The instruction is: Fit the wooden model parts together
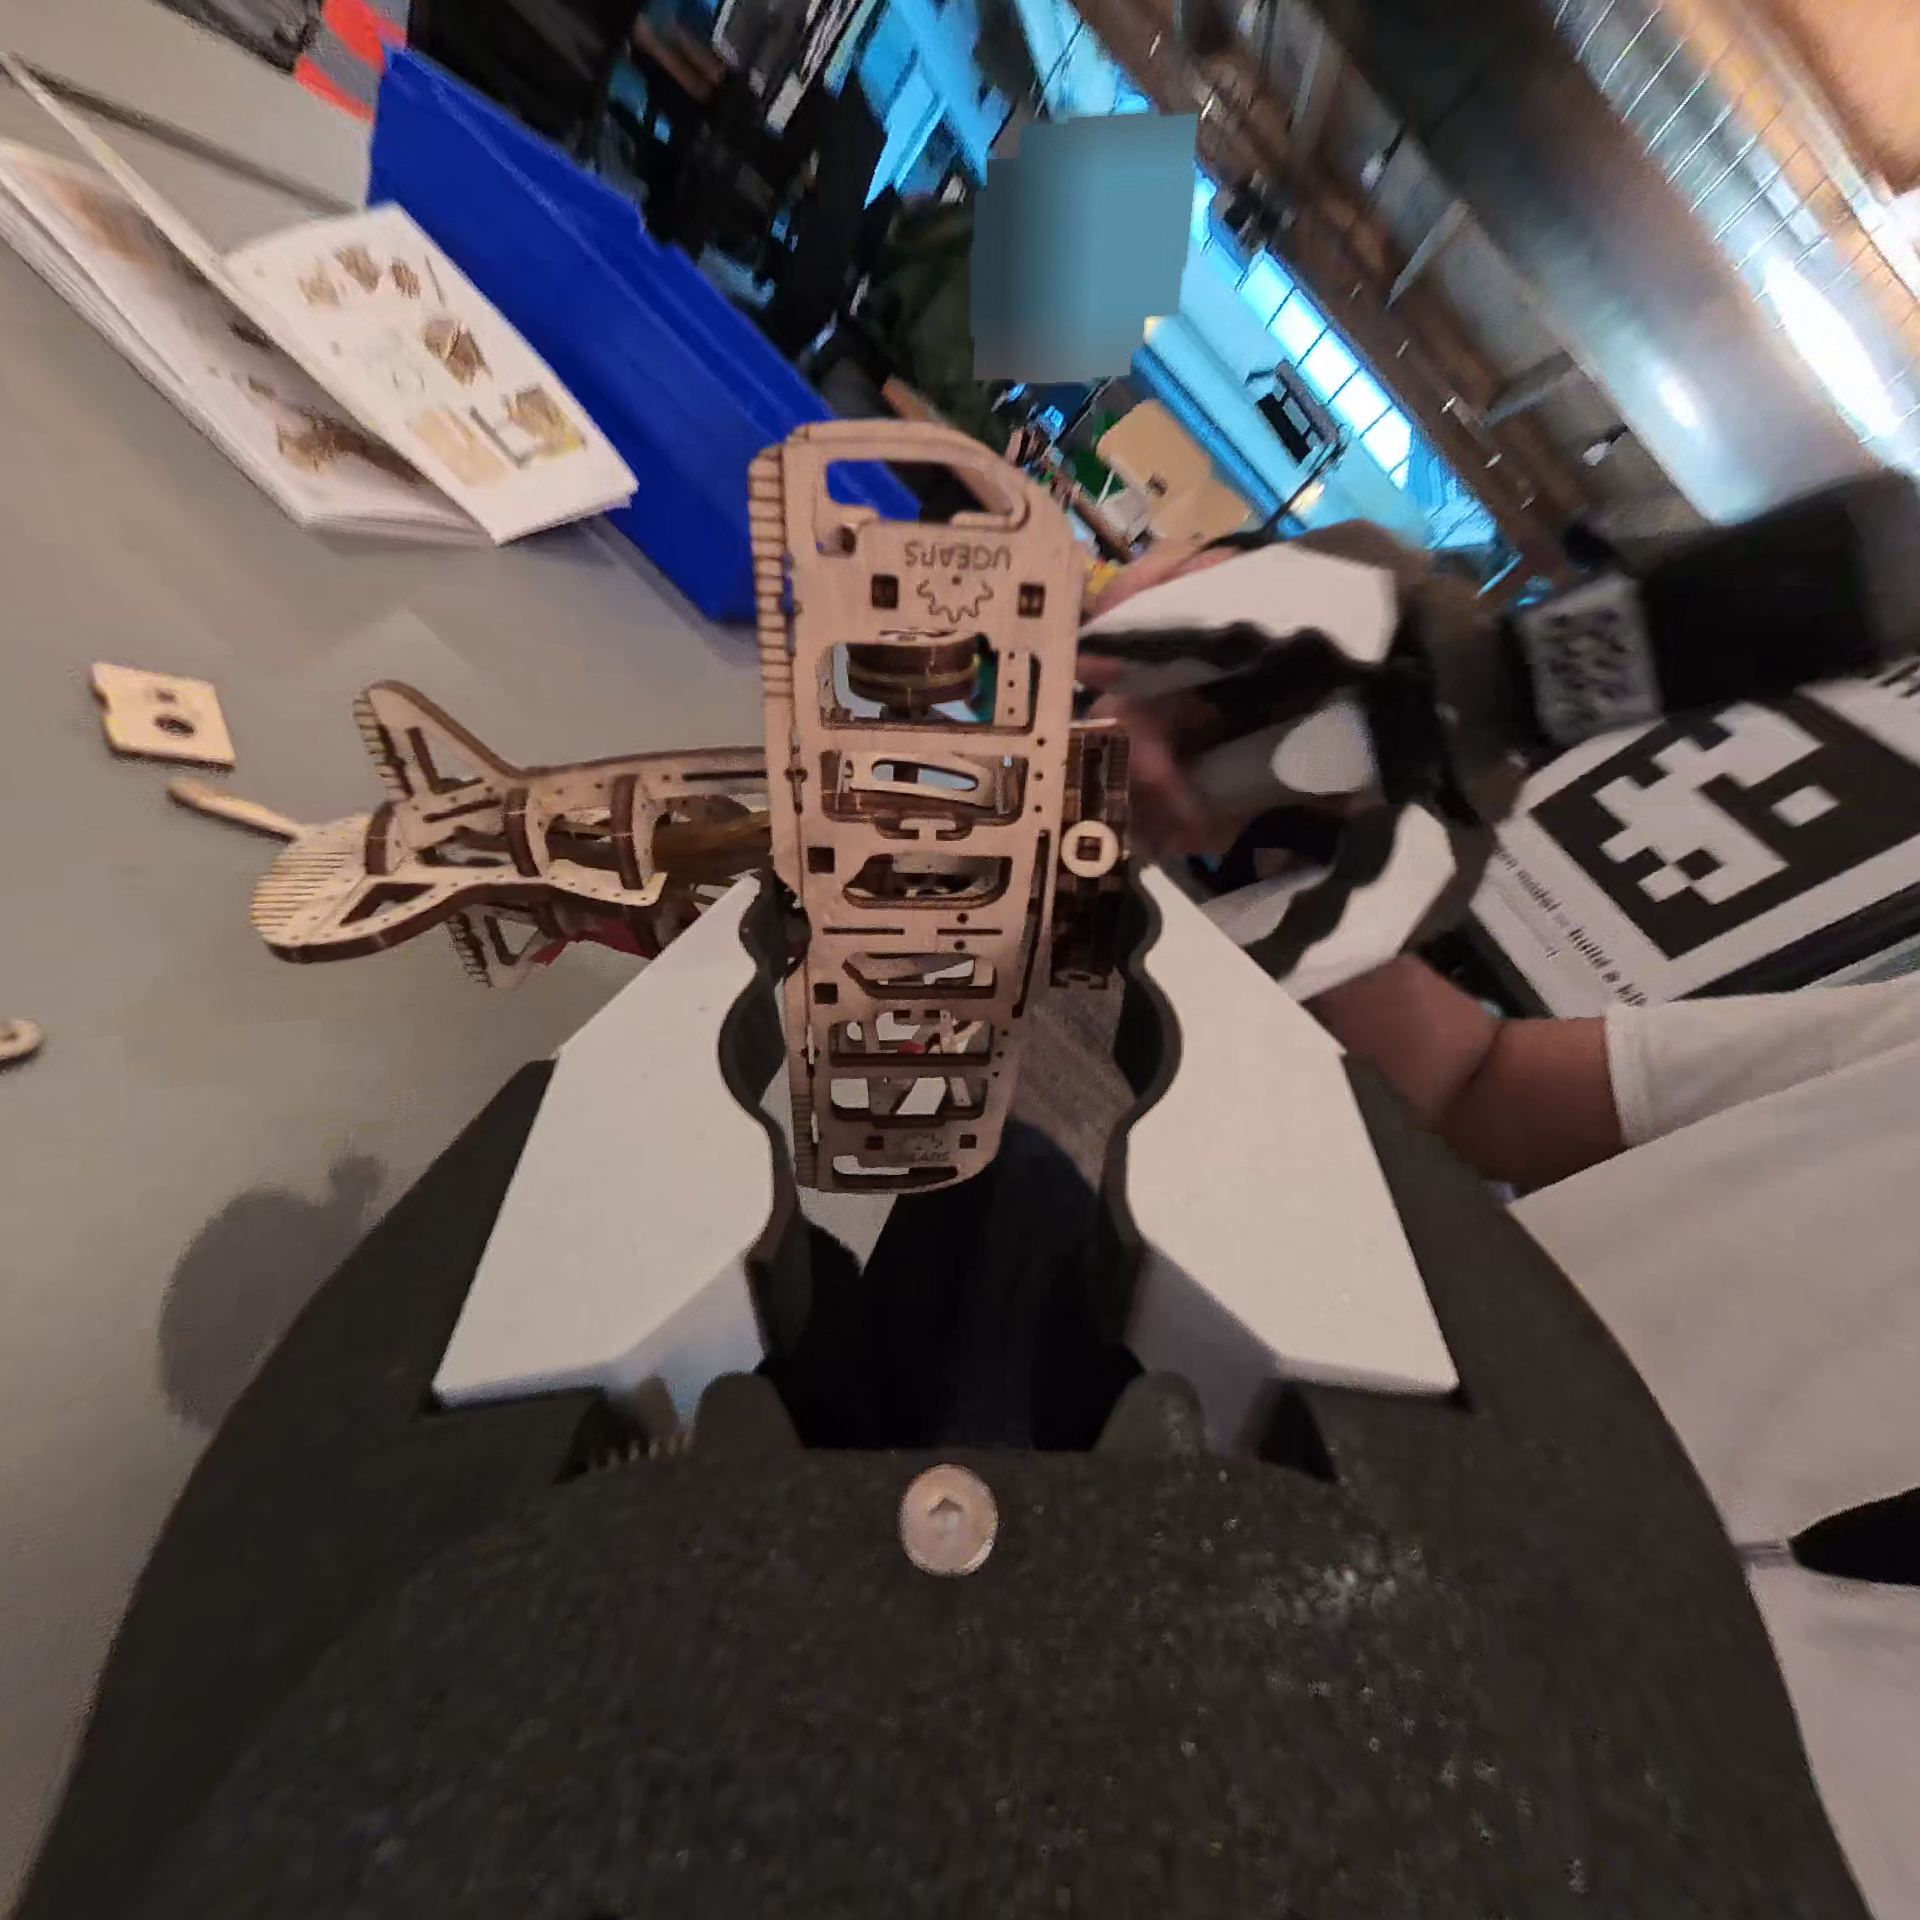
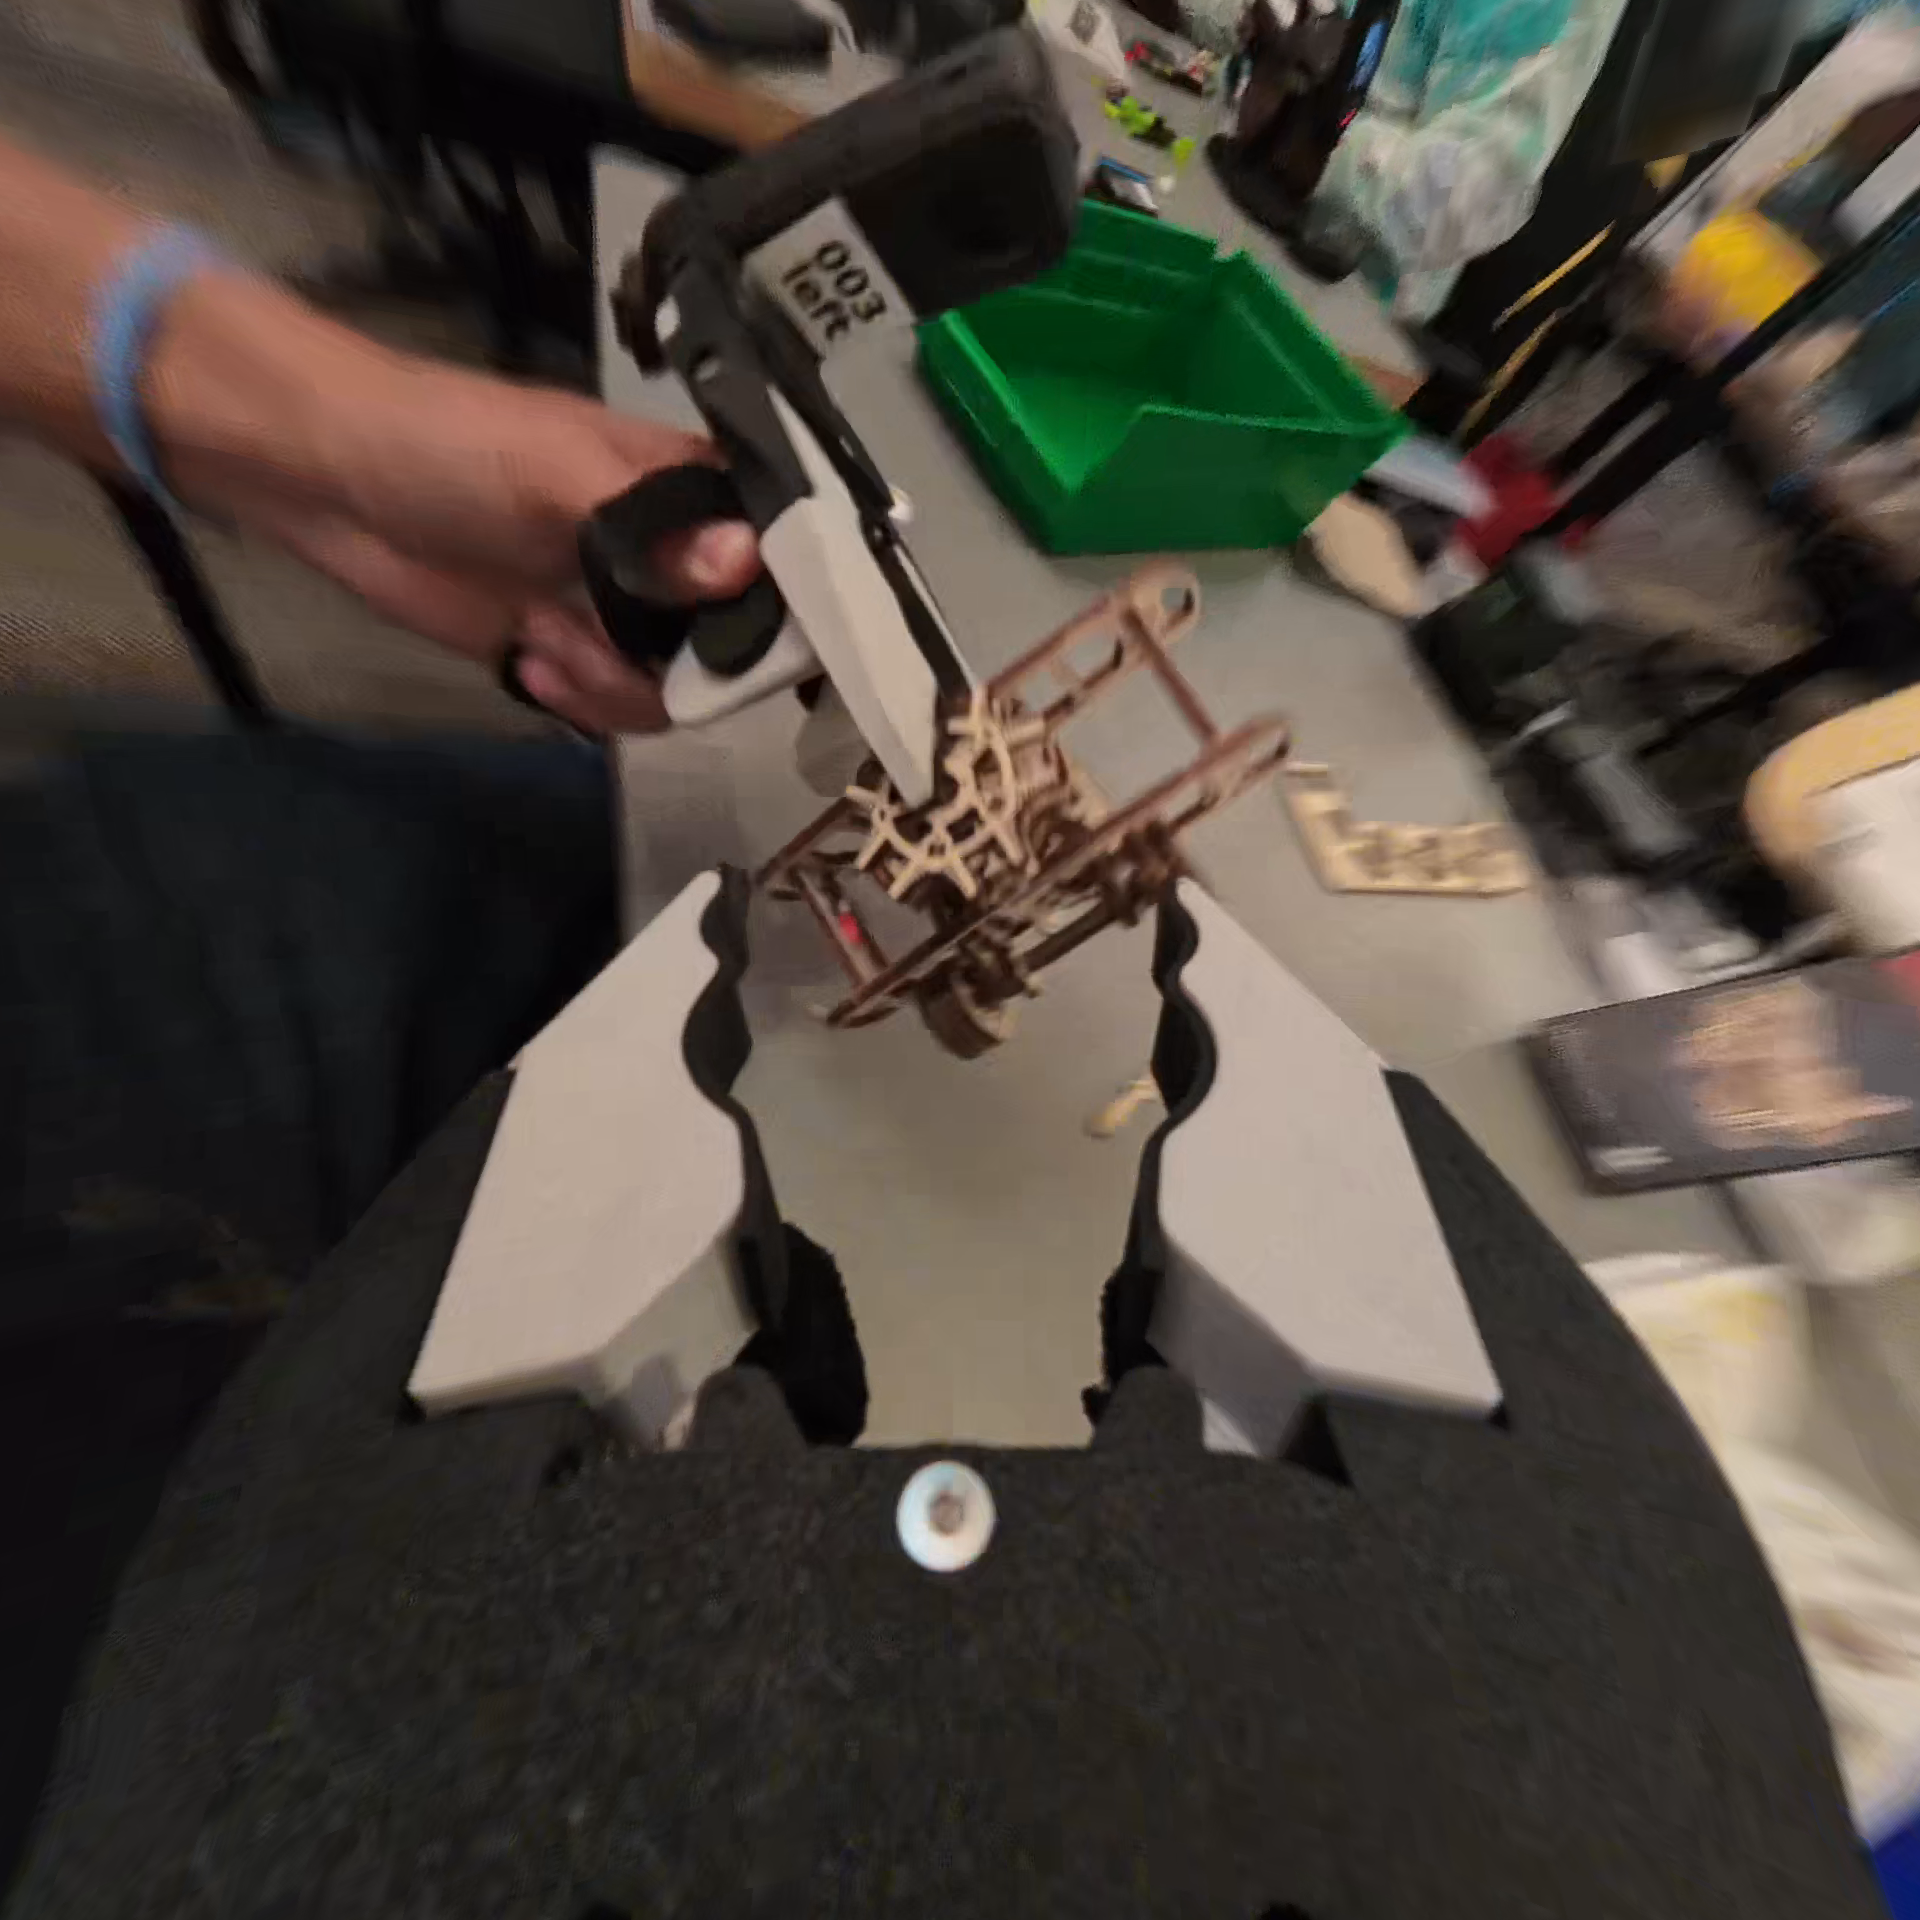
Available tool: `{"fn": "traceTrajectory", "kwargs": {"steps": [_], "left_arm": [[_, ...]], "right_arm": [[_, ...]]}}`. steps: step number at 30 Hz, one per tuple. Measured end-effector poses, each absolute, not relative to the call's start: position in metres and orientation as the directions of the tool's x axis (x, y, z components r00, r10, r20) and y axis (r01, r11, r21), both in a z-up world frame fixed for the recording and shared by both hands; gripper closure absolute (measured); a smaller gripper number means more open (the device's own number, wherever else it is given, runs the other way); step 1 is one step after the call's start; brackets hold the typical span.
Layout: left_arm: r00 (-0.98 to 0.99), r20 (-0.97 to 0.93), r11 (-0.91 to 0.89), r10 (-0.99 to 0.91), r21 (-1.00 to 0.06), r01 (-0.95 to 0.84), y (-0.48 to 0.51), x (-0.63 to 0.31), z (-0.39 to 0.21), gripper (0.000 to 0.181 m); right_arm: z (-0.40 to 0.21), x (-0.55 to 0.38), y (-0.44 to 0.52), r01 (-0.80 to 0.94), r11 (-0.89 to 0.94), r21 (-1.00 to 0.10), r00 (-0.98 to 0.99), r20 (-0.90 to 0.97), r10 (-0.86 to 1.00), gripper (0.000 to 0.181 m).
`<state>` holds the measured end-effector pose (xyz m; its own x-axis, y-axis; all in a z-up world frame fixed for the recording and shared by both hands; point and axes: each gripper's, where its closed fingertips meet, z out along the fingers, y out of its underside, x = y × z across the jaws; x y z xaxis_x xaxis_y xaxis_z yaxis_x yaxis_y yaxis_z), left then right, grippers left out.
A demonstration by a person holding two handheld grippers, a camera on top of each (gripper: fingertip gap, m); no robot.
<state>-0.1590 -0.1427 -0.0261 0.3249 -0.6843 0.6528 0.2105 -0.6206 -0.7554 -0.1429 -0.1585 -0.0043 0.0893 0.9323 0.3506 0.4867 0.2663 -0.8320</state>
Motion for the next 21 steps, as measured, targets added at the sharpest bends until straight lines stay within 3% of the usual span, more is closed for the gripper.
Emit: {"fn": "traceTrajectory", "kwargs": {"steps": [3,7,11,21], "left_arm": [[0.305,0.610,-0.567,-0.731,-0.792,0.225,-0.148,-0.159,-0.009,0.120],[0.281,0.570,-0.520,-0.772,-0.821,0.236,-0.156,-0.153,0.006,0.120],[0.267,0.552,-0.509,-0.790,-0.833,0.218,-0.162,-0.144,0.008,0.120],[0.254,0.527,-0.487,-0.811,-0.849,0.207,-0.167,-0.140,0.010,0.118]], "right_arm": [[-0.001,-0.146,-0.158,0.326,-0.099,-0.940,0.051,-0.088,0.995,0.094],[-0.001,-0.149,-0.154,0.211,-0.325,-0.922,-0.009,-0.335,0.942,0.107],[0.008,-0.150,-0.162,0.136,-0.414,-0.900,-0.115,-0.430,0.896,0.121],[0.011,-0.146,-0.165,0.120,-0.433,-0.893,-0.165,-0.448,0.878,0.125]]}}
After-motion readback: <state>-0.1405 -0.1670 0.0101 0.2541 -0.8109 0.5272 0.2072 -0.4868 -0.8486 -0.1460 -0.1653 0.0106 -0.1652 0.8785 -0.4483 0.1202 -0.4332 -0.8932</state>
